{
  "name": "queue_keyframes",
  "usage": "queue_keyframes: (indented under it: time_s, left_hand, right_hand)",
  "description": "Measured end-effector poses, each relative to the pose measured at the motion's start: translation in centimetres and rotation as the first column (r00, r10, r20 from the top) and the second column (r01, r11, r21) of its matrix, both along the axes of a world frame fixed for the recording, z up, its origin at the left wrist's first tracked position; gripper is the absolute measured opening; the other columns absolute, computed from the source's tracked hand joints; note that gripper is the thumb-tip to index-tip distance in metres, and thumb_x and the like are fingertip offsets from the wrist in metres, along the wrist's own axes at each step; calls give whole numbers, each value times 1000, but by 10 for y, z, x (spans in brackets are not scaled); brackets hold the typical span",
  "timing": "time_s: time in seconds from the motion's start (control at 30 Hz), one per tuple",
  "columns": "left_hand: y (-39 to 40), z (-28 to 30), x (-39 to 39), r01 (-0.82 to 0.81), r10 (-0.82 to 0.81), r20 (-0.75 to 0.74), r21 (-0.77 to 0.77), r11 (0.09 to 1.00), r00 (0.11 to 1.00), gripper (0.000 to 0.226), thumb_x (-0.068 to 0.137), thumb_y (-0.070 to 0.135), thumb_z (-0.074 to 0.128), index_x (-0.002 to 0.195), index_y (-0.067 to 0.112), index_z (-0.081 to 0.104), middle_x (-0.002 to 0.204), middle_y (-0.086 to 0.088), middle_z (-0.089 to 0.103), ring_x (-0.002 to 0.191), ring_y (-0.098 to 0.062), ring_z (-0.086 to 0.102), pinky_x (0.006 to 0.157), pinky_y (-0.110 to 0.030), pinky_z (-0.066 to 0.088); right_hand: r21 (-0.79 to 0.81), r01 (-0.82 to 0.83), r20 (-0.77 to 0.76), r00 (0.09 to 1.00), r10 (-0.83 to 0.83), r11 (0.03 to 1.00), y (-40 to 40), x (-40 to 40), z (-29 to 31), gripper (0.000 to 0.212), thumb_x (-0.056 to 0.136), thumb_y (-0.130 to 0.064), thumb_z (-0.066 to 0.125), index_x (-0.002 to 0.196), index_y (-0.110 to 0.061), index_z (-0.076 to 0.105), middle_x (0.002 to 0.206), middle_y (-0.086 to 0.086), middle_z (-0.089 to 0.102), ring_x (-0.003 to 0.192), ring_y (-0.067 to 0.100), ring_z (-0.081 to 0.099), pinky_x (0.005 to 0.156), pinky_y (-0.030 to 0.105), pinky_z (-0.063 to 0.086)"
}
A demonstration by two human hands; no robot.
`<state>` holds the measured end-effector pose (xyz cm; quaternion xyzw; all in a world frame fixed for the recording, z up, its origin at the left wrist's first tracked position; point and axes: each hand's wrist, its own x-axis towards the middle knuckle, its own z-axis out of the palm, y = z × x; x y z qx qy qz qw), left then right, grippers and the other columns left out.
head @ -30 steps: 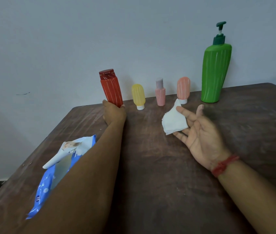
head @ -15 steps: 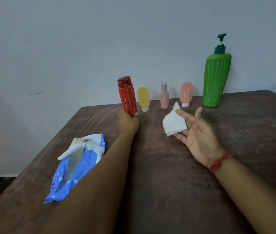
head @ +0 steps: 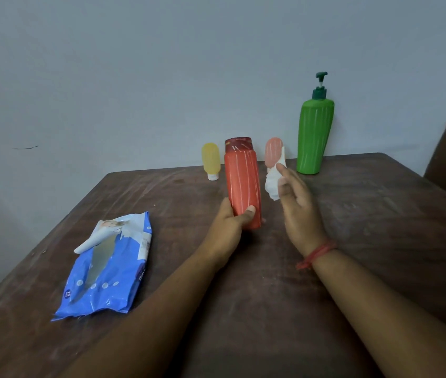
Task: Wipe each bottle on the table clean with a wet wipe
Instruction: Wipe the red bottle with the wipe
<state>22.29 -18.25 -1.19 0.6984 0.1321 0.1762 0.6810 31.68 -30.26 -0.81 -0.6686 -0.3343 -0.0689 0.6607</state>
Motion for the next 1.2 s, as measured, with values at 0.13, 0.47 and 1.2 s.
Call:
queue_keyframes:
  time_s: [0.13, 0.47, 1.2]
  left_hand:
    - [-6, -8, -2, 132, -125, 61, -137, 982, 990, 37, 100, 20, 59, 133, 25, 45, 133, -8, 61, 103, -31, 72, 93, -41, 55]
    - [3, -9, 2, 214, -199, 98, -191, 958, 975, 42, 98, 13, 58, 137, 25, 47, 124, -5, 70, 112, -31, 68, 99, -49, 54]
    - [-8, -4, -7, 266, -261, -51, 242, 933, 964, 45, 101, 29, 58, 138, 40, 35, 125, 10, 58, 103, -12, 68, 98, -37, 54]
  right_hand:
    - [-111, 224, 221, 955, -196, 968, -4, -3, 2, 62, 103, -50, 35, 154, -17, 35, 161, -3, 31, 146, 0, 24, 116, 13, 21]
    - [-400, 318, 490, 867, -93, 860, -5, -7, 7, 67, 101, -56, 29, 157, -19, 30, 165, 0, 23, 152, 14, 17, 122, 34, 21]
    - [-100, 623, 742, 566, -360, 776, -26, 14, 26, 31, 93, -13, 45, 111, -4, 68, 112, 12, 65, 105, 29, 57, 93, 37, 49]
